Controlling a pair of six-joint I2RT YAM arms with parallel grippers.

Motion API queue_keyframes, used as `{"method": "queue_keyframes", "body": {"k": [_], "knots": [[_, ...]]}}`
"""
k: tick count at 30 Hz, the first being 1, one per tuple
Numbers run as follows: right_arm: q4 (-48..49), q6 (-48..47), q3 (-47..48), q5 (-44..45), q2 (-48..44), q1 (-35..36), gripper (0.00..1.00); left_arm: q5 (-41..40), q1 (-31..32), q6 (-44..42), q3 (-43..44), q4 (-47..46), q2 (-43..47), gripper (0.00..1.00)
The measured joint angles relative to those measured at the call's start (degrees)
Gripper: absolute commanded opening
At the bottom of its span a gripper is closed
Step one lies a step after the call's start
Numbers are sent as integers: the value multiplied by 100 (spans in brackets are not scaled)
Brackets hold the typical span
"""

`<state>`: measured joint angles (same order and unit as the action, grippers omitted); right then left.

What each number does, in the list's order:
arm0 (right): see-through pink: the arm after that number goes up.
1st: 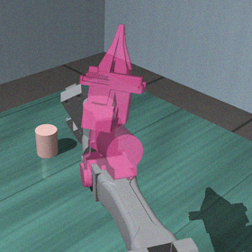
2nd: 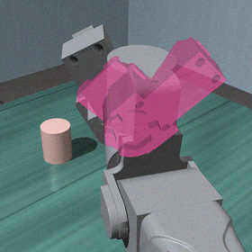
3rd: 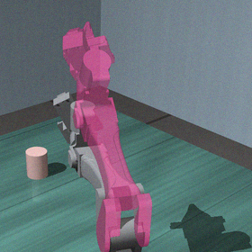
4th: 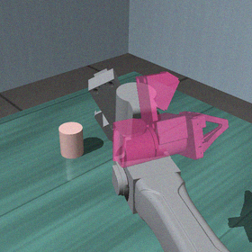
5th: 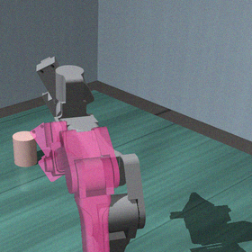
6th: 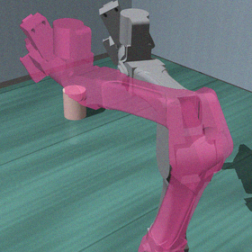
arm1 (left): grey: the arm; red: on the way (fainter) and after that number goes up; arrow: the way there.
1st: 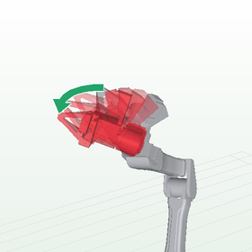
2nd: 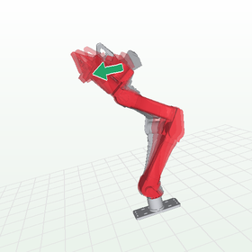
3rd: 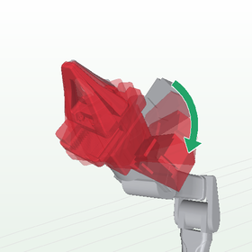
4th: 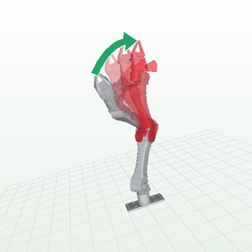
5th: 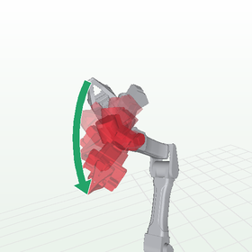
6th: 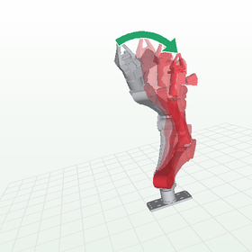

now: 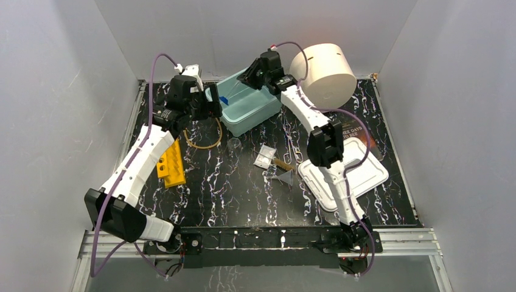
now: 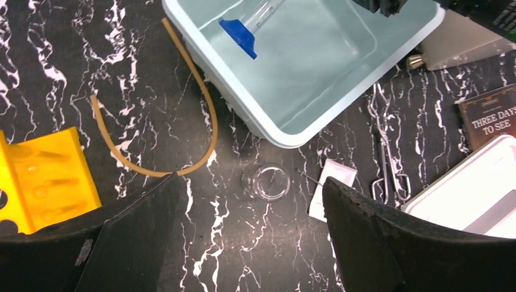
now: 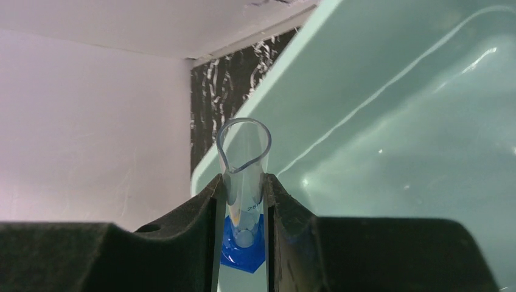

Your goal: Organize the chemistry lab equipment

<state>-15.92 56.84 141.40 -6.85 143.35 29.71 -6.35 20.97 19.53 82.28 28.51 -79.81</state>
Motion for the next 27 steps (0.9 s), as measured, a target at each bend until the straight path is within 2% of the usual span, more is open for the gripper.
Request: {"method": "queue_keyframes", "body": {"k": [3,9,22,27], "knots": [[-448,13,586,299,448,151,30,-136,-11,28,-109,90,79,86],[-863,31,669,675,772,216,33,-313,-28,144,-461,188,442,86],[-767,-116,855,907,1115,234,38,-380,-52,343,-857,197,640,87],[-638,-240,1045,977,1338,236,45,-417,-52,356,-942,195,643,87]]}}
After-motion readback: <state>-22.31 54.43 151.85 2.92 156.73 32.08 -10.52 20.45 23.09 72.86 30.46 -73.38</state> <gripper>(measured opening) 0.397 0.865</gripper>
